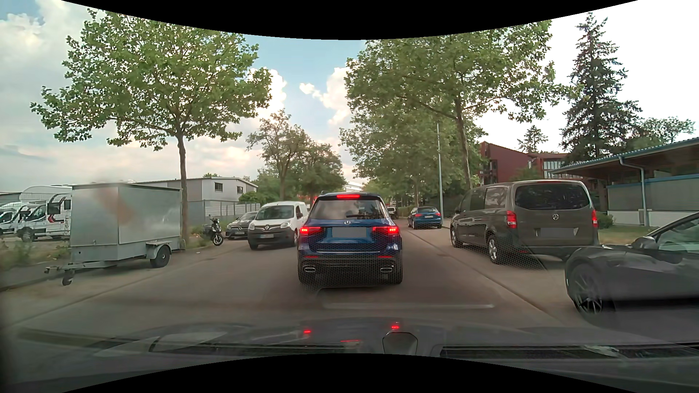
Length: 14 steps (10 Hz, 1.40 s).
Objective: Follow the waypoints while adhering to traffic rules and regulations
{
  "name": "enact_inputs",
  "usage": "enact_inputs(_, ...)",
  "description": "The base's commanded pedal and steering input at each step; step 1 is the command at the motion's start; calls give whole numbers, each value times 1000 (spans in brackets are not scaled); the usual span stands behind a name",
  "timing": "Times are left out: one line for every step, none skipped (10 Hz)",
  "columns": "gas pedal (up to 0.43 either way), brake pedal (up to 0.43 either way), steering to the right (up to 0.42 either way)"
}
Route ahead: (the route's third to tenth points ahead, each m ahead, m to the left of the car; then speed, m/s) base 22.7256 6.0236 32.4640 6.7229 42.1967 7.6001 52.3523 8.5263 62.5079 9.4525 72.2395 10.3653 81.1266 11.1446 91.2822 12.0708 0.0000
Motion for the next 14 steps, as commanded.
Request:
enact_inputs(0,189,9)
enact_inputs(0,189,9)
enact_inputs(0,189,9)
enact_inputs(0,189,9)
enact_inputs(0,189,9)
enact_inputs(0,189,9)
enact_inputs(0,189,9)
enact_inputs(0,189,9)
enact_inputs(0,189,9)
enact_inputs(0,189,9)
enact_inputs(0,189,9)
enact_inputs(0,189,9)
enact_inputs(0,189,9)
enact_inputs(0,189,9)
